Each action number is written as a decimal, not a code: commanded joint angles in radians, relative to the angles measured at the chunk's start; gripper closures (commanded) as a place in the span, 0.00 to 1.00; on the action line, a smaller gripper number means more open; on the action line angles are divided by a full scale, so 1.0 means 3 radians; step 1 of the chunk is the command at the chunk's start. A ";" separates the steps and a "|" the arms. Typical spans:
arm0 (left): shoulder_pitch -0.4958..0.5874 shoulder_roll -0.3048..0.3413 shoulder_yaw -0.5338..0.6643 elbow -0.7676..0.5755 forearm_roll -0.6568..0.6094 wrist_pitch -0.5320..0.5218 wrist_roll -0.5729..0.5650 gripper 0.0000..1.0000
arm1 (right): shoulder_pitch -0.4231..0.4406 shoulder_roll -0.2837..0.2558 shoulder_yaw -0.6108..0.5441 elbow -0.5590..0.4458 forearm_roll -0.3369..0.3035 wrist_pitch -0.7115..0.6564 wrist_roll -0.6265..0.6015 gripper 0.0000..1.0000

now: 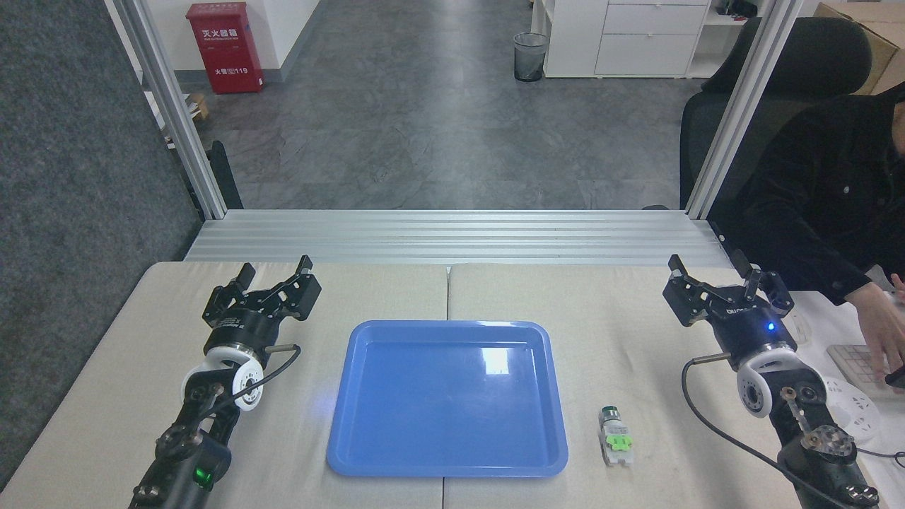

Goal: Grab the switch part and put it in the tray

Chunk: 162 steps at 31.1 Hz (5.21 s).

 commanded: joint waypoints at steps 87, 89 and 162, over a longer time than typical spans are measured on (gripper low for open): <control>-0.0002 0.0000 0.0001 0.0000 0.0000 0.0000 0.0002 0.00 | 0.0085 0.0040 0.0325 -0.0029 0.0016 0.0355 -0.0085 0.02; 0.0004 0.0000 0.0001 0.0000 0.0000 0.0000 0.0002 0.00 | 0.0110 0.0045 0.0330 -0.0050 0.0016 0.0355 -0.0085 0.02; 0.0004 0.0000 0.0001 0.0000 0.0000 0.0000 0.0002 0.00 | 0.1593 0.0254 0.1020 -0.1001 0.0189 0.1311 0.0221 0.03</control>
